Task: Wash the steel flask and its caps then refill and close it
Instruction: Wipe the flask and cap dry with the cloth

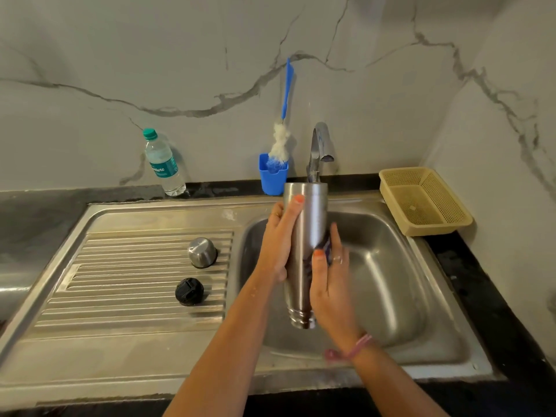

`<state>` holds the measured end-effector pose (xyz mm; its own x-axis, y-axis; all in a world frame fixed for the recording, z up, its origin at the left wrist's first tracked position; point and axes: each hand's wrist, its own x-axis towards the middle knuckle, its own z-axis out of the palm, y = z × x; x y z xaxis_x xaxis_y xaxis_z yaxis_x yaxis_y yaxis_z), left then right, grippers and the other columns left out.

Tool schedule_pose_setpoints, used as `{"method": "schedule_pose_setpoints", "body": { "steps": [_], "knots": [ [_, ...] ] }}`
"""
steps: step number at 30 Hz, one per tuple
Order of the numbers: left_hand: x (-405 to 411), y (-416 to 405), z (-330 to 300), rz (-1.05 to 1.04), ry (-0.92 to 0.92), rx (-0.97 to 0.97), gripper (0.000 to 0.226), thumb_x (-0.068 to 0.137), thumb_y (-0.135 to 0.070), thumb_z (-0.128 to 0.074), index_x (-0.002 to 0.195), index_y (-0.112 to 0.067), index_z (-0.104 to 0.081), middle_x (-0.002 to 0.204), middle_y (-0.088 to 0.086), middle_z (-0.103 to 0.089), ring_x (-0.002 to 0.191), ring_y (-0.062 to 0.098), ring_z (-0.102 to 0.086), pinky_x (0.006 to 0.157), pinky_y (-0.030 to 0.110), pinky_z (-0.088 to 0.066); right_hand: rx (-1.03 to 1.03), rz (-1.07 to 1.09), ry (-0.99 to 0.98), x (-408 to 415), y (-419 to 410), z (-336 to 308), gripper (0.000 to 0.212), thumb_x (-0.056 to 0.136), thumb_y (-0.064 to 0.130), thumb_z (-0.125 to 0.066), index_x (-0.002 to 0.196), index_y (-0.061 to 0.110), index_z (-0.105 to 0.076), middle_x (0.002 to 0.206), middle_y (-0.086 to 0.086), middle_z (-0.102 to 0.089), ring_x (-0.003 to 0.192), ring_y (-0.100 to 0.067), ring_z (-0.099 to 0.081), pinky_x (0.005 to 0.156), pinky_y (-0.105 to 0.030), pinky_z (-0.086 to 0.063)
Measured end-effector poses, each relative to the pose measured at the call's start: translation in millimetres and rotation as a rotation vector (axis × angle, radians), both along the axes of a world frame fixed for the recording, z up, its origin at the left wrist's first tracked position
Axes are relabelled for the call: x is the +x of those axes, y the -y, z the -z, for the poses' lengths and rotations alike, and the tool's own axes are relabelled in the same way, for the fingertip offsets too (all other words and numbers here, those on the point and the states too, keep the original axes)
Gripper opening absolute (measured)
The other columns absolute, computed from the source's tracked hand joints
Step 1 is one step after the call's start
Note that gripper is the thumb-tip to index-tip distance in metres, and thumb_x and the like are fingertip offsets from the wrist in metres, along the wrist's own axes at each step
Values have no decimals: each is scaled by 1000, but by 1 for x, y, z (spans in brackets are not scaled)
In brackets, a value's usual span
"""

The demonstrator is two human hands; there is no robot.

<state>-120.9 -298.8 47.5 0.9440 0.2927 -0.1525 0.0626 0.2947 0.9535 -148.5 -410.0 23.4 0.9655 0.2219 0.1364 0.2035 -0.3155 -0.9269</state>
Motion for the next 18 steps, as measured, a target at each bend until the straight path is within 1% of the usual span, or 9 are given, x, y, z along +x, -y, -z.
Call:
{"method": "schedule_pose_setpoints", "body": {
  "steps": [2,5,6,7,9,11,13,15,18],
  "knots": [
    [-1,1,1,0,29,-70,73,76,-75,-62,126,-23,-60,115,17,-70,103,36,-68,93,49,-55,-14,11,88,24,-6,-23,64,93,58,-23,152,32,-15,130,10,-38,109,5,-46,93,-15,-39],
    [0,2,-5,-52,86,-8,62,82,-73,-54,120,-25,-66,113,15,-72,106,36,-68,97,50,-53,72,-2,131,57,-20,-50,57,100,46,-27,152,23,-21,141,2,-42,119,5,-40,101,-11,-32],
    [1,2,-7,-64,86,-17,59,84,-70,-51,119,-25,-67,112,13,-73,106,33,-69,97,48,-53,75,10,139,66,-25,-55,57,101,44,-28,152,21,-23,143,-1,-43,122,3,-39,106,-15,-32],
    [2,2,-10,-67,77,-32,55,86,-67,-48,118,-26,-66,112,11,-73,105,30,-69,95,44,-54,61,20,146,73,-30,-59,59,99,47,-27,151,19,-24,143,-3,-43,125,-2,-40,110,-24,-34],
    [5,1,-12,-77,55,-44,53,87,-66,-46,122,-29,-63,113,7,-73,104,24,-70,90,37,-55,47,18,142,84,-40,-66,70,92,60,-23,151,21,-25,147,-4,-41,132,-16,-41,111,-42,-36],
    [9,2,-15,-98,37,-28,75,77,-77,-57,134,-29,-53,118,6,-71,104,23,-71,88,38,-57,40,-8,139,88,-45,-67,75,88,68,-20,150,27,-25,151,-2,-37,136,-21,-38,110,-48,-36],
    [10,5,-16,-172,15,-18,102,54,-82,-73,137,-27,-49,119,7,-70,103,25,-71,90,43,-58,48,-53,120,85,-45,-62,69,89,68,-20,149,32,-24,152,1,-37,138,-19,-38,111,-48,-35],
    [12,3,-14,-227,42,-84,104,52,-73,-81,137,-21,-51,120,13,-69,103,30,-70,92,49,-57,40,-91,112,74,-38,-53,63,92,65,-17,147,37,-25,148,5,-43,134,-16,-43,109,-46,-37],
    [12,-7,-12,-295,82,-242,101,55,-71,-80,135,-16,-52,121,21,-67,100,32,-70,88,47,-58,-211,-84,216,44,-14,-26,60,94,55,-15,147,32,-29,140,2,-50,122,-19,-51,100,-41,-44]
  ]
}}
